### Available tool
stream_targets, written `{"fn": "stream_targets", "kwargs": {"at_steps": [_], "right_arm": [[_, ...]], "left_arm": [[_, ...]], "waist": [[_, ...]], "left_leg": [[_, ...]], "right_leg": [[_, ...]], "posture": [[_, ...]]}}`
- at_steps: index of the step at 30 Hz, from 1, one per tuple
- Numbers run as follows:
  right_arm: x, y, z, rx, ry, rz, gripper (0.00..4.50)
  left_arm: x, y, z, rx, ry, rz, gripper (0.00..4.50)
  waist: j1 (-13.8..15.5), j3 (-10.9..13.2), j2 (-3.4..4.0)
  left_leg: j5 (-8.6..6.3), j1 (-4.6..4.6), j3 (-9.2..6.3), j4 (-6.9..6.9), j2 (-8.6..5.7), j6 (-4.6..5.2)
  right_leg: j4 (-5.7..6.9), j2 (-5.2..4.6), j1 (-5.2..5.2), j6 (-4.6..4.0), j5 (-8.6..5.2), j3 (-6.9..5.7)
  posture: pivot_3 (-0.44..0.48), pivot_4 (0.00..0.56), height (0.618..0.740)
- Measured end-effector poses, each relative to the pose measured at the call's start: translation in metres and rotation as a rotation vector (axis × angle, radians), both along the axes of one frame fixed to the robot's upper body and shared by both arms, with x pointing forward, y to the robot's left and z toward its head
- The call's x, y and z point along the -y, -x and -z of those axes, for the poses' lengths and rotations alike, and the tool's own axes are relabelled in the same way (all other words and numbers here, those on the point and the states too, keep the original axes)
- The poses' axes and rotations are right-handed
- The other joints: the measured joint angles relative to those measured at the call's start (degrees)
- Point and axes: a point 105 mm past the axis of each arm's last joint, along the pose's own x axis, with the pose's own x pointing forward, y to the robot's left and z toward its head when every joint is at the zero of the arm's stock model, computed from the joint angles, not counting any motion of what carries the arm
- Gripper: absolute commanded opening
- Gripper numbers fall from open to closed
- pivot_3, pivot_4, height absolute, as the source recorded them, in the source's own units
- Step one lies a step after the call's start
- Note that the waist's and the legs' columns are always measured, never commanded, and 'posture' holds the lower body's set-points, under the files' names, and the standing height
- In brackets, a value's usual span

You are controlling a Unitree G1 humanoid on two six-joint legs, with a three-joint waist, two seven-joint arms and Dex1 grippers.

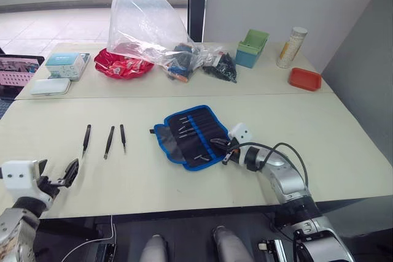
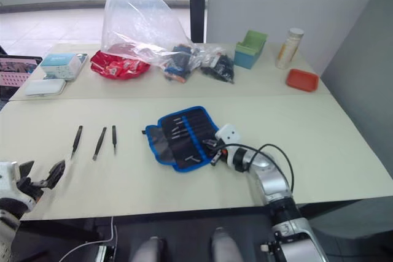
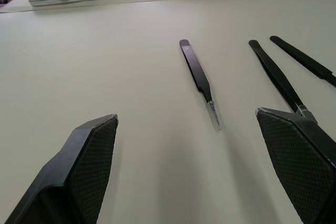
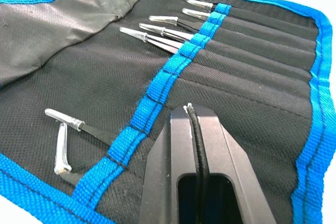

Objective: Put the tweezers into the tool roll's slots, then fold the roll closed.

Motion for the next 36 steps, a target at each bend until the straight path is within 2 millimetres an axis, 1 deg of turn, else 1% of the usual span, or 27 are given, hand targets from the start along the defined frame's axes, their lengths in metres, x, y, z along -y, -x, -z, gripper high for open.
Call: {"fn": "stream_targets", "kwargs": {"at_steps": [4, 6, 8, 14, 18, 20, 24, 25, 27, 29, 30, 35, 36], "right_arm": [[-0.002, 0.0, 0.001, -0.003, -0.004, -0.013, 0.0], [-0.002, 0.0, 0.001, -0.005, -0.004, -0.015, 0.0], [-0.002, 0.001, 0.002, -0.006, -0.004, -0.016, 0.0], [-0.005, 0.002, 0.002, -0.002, -0.001, -0.033, 0.0], [-0.005, 0.002, 0.002, -0.001, -0.001, -0.035, 0.0], [-0.004, 0.002, 0.002, -0.001, 0.0, -0.032, 0.0], [-0.004, 0.002, 0.002, -0.001, 0.0, -0.023, 0.0], [-0.005, 0.003, 0.002, -0.002, 0.001, -0.025, 0.0], [-0.002, 0.006, 0.004, -0.004, 0.003, -0.021, 0.0], [-0.002, 0.007, 0.004, -0.003, 0.007, -0.022, 0.0], [-0.001, 0.008, 0.004, -0.001, 0.01, -0.02, 0.0], [0.003, 0.007, 0.005, 0.0, 0.015, 0.003, 0.0], [0.003, 0.007, 0.005, 0.0, 0.015, 0.004, 0.0]], "left_arm": [[-0.005, 0.021, 0.025, -0.026, 0.062, -0.055, 4.46], [-0.005, 0.027, 0.03, -0.021, 0.073, -0.066, 4.46], [-0.006, 0.03, 0.03, -0.01, 0.069, -0.068, 4.46], [-0.002, 0.029, 0.031, 0.0, 0.057, -0.043, 4.46], [0.001, 0.021, 0.03, -0.001, 0.044, -0.016, 4.46], [0.003, 0.01, 0.027, 0.004, 0.052, -0.004, 4.46], [0.007, -0.024, 0.019, 0.013, 0.06, 0.01, 4.46], [0.007, -0.029, 0.017, 0.02, 0.064, 0.009, 4.46], [0.006, -0.048, 0.018, -0.004, 0.07, 0.014, 4.46], [0.004, -0.061, 0.018, -0.023, 0.065, 0.006, 4.46], [0.004, -0.07, 0.018, -0.037, 0.049, 0.009, 4.46], [0.008, -0.091, 0.019, -0.045, 0.04, -0.002, 4.46], [0.009, -0.092, 0.019, -0.046, 0.04, -0.002, 4.46]], "waist": [[0.0, 0.0, -0.05], [0.0, 0.0, -0.1], [0.0, -0.1, -0.13], [-0.1, -0.1, -0.13], [-0.1, -0.1, -0.13], [-0.1, -0.1, -0.13], [0.1, -0.1, -0.13], [0.1, -0.1, -0.13], [0.2, -0.1, -0.13], [0.2, -0.1, -0.11], [0.3, -0.1, -0.06], [0.8, -0.2, 0.21], [0.9, -0.2, 0.23]], "left_leg": [[0.0, 0.04, 0.01, 0.01, 0.02, 0.0], [-0.01, 0.04, 0.04, 0.01, 0.03, -0.01], [-0.01, 0.05, 0.04, 0.01, 0.04, -0.01], [-0.02, 0.04, 0.08, 0.0, 0.05, -0.03], [-0.02, 0.02, 0.09, 0.0, 0.05, -0.03], [-0.01, 0.02, 0.1, 0.01, 0.05, -0.02], [-0.01, 0.02, 0.09, 0.04, 0.05, -0.01], [-0.01, 0.0, 0.09, 0.04, 0.05, -0.01], [0.0, 0.06, 0.1, 0.02, 0.04, -0.01], [0.0, 0.08, 0.08, -0.02, 0.04, 0.0], [0.0, 0.1, 0.08, -0.02, 0.04, 0.0], [0.0, 0.16, 0.07, 0.0, 0.01, 0.0], [0.0, 0.17, 0.08, 0.0, 0.01, 0.0]], "right_leg": [[-0.03, 0.0, -0.03, -0.03, -0.03, 0.0], [-0.05, 0.0, -0.03, -0.06, -0.05, 0.0], [-0.07, 0.0, -0.04, -0.08, -0.06, 0.0], [-0.09, 0.0, -0.06, -0.09, -0.07, 0.03], [-0.09, 0.0, -0.07, -0.09, -0.07, 0.03], [-0.08, 0.0, -0.07, -0.09, -0.07, 0.03], [-0.07, 0.01, -0.04, -0.07, -0.06, 0.02], [-0.07, 0.01, -0.05, -0.07, -0.06, 0.02], [0.01, 0.01, -0.04, -0.06, -0.05, 0.0], [0.03, 0.02, -0.02, -0.03, -0.04, -0.01], [0.04, 0.02, 0.01, -0.02, -0.03, -0.01], [0.06, 0.01, 0.1, 0.0, -0.02, 0.0], [0.05, 0.01, 0.09, 0.0, -0.02, 0.0]], "posture": [[0.0, 0.15, 0.733], [0.0, 0.15, 0.733], [0.0, 0.15, 0.733], [0.0, 0.15, 0.733], [0.0, 0.15, 0.733], [0.0, 0.15, 0.733], [0.0, 0.15, 0.733], [0.0, 0.15, 0.733], [0.0, 0.15, 0.733], [0.0, 0.15, 0.733], [0.0, 0.15, 0.733], [0.0, 0.15, 0.733], [0.0, 0.15, 0.733]]}}
